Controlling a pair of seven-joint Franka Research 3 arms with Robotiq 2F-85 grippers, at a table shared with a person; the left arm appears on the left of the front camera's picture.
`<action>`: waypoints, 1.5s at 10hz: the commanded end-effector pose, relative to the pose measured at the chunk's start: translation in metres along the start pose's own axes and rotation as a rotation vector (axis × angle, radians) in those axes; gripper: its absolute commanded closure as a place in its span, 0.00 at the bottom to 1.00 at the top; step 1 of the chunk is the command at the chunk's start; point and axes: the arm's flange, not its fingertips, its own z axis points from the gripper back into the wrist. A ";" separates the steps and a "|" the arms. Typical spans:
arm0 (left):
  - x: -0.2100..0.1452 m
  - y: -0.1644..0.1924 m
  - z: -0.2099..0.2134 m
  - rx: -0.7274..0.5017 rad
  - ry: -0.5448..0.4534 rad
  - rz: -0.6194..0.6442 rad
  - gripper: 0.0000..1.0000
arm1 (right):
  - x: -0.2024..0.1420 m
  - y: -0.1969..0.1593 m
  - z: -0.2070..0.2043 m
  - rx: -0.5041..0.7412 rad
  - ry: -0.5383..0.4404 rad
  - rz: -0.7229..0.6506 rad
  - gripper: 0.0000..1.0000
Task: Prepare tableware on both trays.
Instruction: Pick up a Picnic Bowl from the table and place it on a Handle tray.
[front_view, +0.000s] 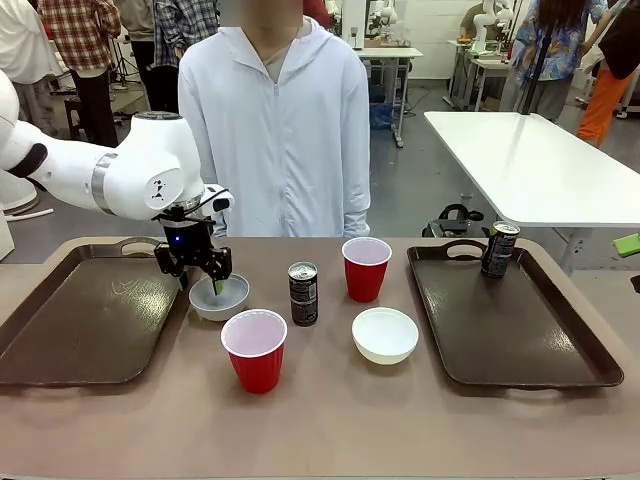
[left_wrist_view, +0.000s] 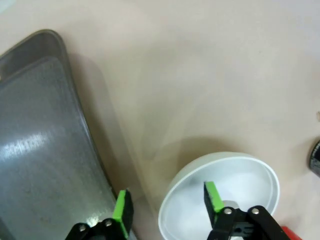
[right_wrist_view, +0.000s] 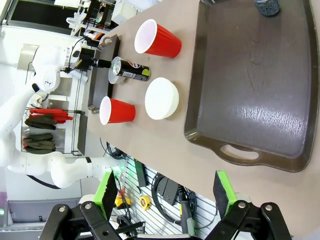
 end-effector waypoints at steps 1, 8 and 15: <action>0.005 -0.005 0.003 0.045 0.003 0.032 0.98 | 0.001 -0.001 -0.001 0.028 -0.012 0.010 0.00; 0.004 0.008 0.016 0.033 0.048 0.040 1.00 | 0.001 -0.001 -0.001 0.028 -0.012 0.010 0.00; -0.085 0.057 0.149 -0.132 0.077 -0.117 1.00 | 0.001 -0.001 -0.001 0.028 -0.012 0.010 0.00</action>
